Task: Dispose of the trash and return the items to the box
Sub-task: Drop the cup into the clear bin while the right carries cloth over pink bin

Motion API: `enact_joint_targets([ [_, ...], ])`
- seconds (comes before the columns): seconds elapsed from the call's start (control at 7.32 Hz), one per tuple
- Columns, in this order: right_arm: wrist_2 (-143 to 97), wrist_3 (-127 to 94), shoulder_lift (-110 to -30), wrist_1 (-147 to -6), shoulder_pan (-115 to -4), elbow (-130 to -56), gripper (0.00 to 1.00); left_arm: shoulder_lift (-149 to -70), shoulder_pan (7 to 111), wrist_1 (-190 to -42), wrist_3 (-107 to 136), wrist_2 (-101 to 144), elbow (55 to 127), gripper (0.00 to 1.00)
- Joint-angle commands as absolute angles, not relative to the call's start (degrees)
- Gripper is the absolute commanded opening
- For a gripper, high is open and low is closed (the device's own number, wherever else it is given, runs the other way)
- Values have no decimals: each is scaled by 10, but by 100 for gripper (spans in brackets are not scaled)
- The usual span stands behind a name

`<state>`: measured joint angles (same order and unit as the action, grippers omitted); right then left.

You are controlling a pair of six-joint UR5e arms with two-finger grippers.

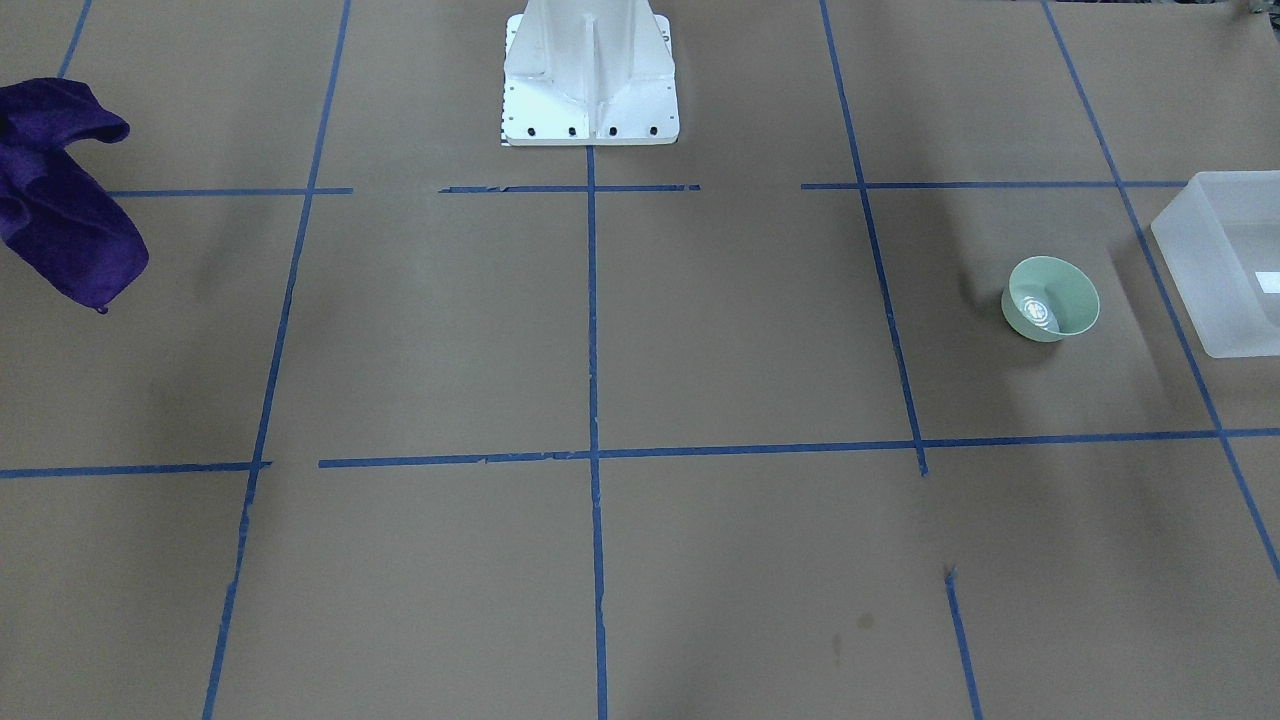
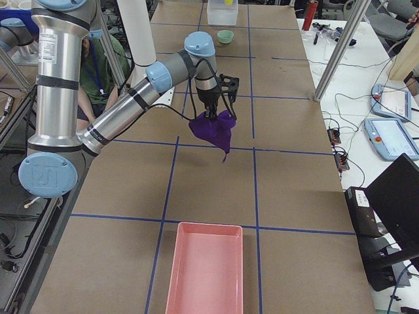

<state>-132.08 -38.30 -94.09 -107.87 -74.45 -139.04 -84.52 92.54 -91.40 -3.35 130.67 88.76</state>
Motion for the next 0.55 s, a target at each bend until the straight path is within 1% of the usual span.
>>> enact_joint_targets([
  [0.0,-1319,-221,-877,-1245,-830,-1394,0,-843,882,-971,-30,1354,831,0],
  [0.14,-1317,-176,-878,-1251,-853,-1390,0,-842,870,-996,-30,1357,809,0],
  [0.41,-1314,-136,-882,-1264,-879,-1390,0,-842,853,-1012,-30,1376,794,0],
])
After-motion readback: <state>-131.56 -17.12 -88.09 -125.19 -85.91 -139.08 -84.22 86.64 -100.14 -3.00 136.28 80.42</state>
